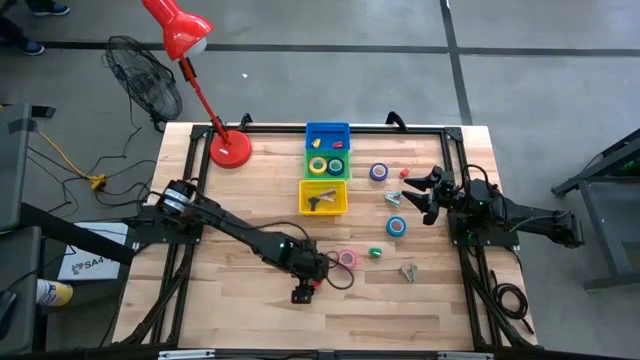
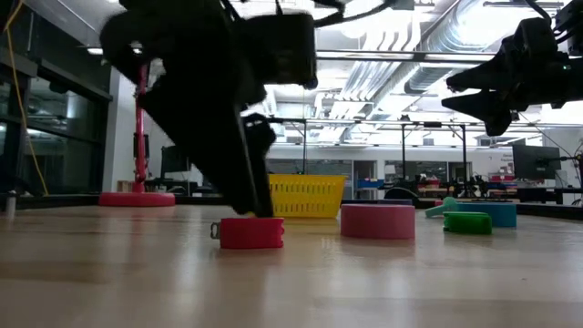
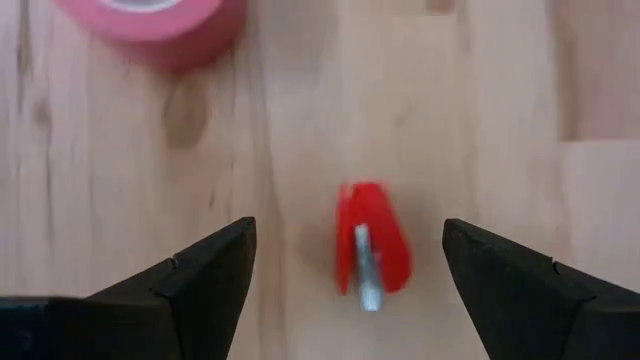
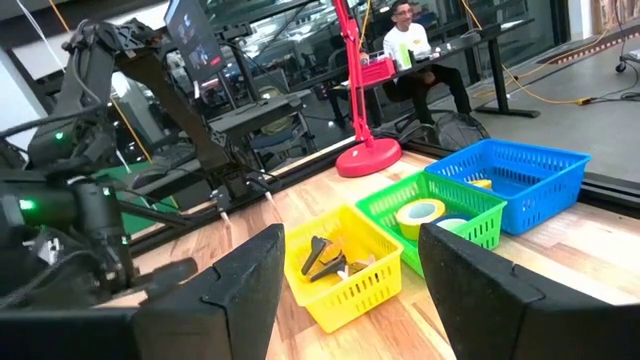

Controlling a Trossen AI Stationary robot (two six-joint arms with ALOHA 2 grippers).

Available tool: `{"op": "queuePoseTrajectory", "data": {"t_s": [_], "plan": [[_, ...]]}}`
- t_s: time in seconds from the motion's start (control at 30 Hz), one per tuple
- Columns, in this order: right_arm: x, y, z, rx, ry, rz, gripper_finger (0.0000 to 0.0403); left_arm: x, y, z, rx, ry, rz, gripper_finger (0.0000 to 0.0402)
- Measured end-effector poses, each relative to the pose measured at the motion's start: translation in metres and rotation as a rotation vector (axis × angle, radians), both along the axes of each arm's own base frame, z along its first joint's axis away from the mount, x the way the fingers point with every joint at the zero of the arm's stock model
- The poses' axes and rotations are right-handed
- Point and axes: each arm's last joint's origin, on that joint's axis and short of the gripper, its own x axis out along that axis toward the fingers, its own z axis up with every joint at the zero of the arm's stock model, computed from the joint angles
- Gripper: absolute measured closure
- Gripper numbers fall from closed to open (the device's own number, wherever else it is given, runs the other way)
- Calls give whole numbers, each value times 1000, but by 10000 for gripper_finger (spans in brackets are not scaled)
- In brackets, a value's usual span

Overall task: Pick and place Stapler, Stapler remover, tape
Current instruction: Put the bottom red stapler into the blue bin

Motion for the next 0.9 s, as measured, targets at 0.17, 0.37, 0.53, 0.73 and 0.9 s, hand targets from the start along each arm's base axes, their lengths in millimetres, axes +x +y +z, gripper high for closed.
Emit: {"op": "queuePoseTrajectory", "data": {"t_s": [0.17,0.37,0.53,0.73,0.9], "plan": [[1,0,-1,3,12,0,181,6,-3,-3,-2,5,-4,85],[1,0,-2,4,19,-1,180,7,-8,-9,12,15,-14,112],[2,0,-2,5,25,0,181,5,-12,-14,27,31,-24,167],[2,0,-2,5,24,-1,180,5,-14,-18,54,35,-16,237],[2,0,-2,5,24,0,181,5,-13,-18,80,34,-22,299]]}}
